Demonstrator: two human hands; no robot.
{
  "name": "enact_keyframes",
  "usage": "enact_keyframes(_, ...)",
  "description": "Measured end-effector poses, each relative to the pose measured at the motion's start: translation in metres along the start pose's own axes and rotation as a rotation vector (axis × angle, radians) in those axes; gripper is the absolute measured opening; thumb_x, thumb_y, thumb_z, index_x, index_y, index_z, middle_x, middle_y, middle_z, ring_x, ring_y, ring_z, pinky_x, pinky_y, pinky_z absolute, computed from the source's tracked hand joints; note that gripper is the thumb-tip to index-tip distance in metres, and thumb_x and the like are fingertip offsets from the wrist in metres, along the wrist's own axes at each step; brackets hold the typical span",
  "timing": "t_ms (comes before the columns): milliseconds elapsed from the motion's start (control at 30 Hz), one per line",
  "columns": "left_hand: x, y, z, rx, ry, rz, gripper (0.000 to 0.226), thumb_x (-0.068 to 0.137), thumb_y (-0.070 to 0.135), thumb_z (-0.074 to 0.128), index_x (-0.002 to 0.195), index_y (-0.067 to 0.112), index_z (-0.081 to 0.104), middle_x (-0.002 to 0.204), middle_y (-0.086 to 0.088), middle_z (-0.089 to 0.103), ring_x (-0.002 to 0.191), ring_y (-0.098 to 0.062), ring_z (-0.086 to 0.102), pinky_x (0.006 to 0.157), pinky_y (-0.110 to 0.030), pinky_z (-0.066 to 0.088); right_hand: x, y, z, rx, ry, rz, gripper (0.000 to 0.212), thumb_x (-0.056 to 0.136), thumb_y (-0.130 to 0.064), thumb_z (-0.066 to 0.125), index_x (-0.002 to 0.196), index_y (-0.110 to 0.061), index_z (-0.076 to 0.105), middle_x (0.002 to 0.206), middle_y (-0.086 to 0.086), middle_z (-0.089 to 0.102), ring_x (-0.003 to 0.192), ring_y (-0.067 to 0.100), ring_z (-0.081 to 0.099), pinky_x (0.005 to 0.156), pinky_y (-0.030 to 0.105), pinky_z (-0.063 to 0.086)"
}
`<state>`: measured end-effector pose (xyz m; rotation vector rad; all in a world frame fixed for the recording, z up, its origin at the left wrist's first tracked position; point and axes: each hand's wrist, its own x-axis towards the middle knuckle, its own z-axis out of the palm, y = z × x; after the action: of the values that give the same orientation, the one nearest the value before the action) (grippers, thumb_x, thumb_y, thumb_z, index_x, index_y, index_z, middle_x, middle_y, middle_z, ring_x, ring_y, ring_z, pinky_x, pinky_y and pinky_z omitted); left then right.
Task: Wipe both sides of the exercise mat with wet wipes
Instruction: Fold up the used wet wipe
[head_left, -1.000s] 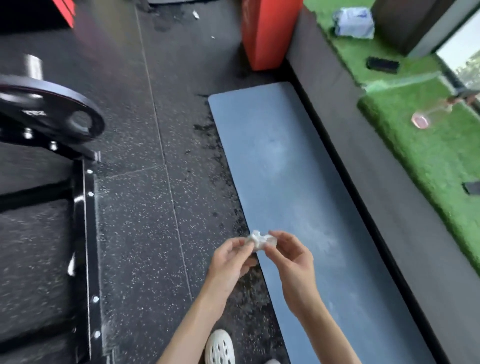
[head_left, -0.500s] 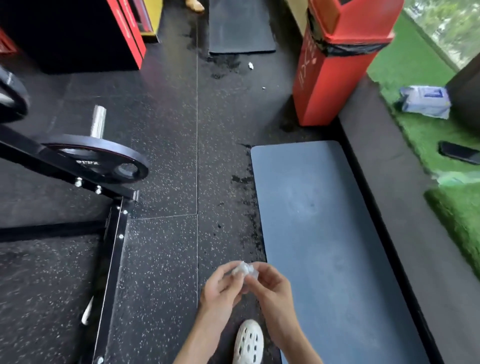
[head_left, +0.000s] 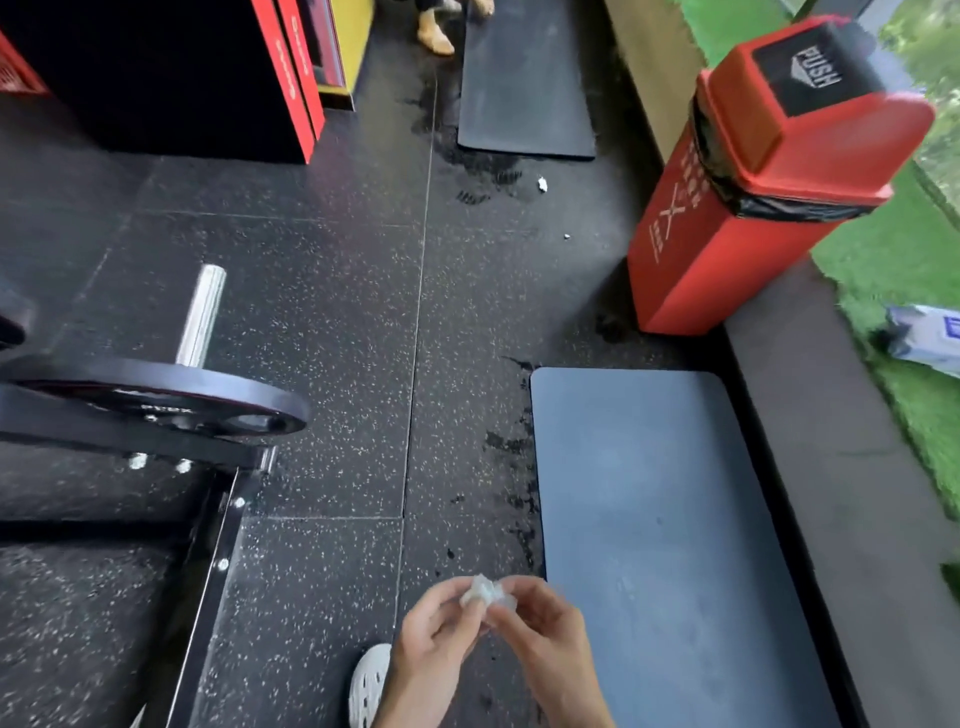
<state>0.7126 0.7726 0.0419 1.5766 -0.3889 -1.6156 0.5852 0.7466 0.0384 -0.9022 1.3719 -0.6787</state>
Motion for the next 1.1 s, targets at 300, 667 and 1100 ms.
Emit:
enact_keyframes(300, 0.155, -0.011, -0.050, 0.075, 0.078, -0.067, 0.025, 0.073, 0.039, 0.072, 0.091, 0.023, 0.065, 0.080, 0.011, 0.074, 0.085, -0.013, 0.067, 0.078, -0.027, 0.051, 0.141, 0.038, 0.046, -0.059, -0.053, -0.014, 0.007, 0.088, -0.002, 0.068, 0.083, -0.007, 0.070, 0.073, -0.005, 0.069, 0.065, 0.005, 0.060, 0.060, 0.016, 0.047)
enact_keyframes(667, 0.275, -0.102, -0.107, 0.439, 0.125, -0.060, 0.018, 0.083, 0.037, 0.076, 0.088, 0.023, 0.066, 0.084, -0.003, 0.073, 0.078, -0.026, 0.068, 0.072, -0.036, 0.053, 0.241, 0.148, 0.069, -0.225, 0.004, 0.008, 0.012, 0.089, -0.003, 0.065, 0.080, -0.012, 0.064, 0.073, -0.001, 0.068, 0.065, 0.007, 0.060, 0.063, 0.024, 0.052)
enact_keyframes(1100, 0.419, -0.239, -0.092, -0.120, 0.029, -0.376, 0.034, 0.103, 0.032, 0.047, 0.107, 0.006, 0.069, 0.105, -0.015, 0.071, 0.097, -0.024, 0.068, 0.088, -0.033, 0.054, 0.321, 0.328, 0.088, -0.413, 0.130, -0.129, 0.021, 0.094, -0.011, 0.054, 0.094, -0.017, 0.075, 0.071, -0.027, 0.065, 0.076, -0.004, 0.063, 0.073, 0.022, 0.050)
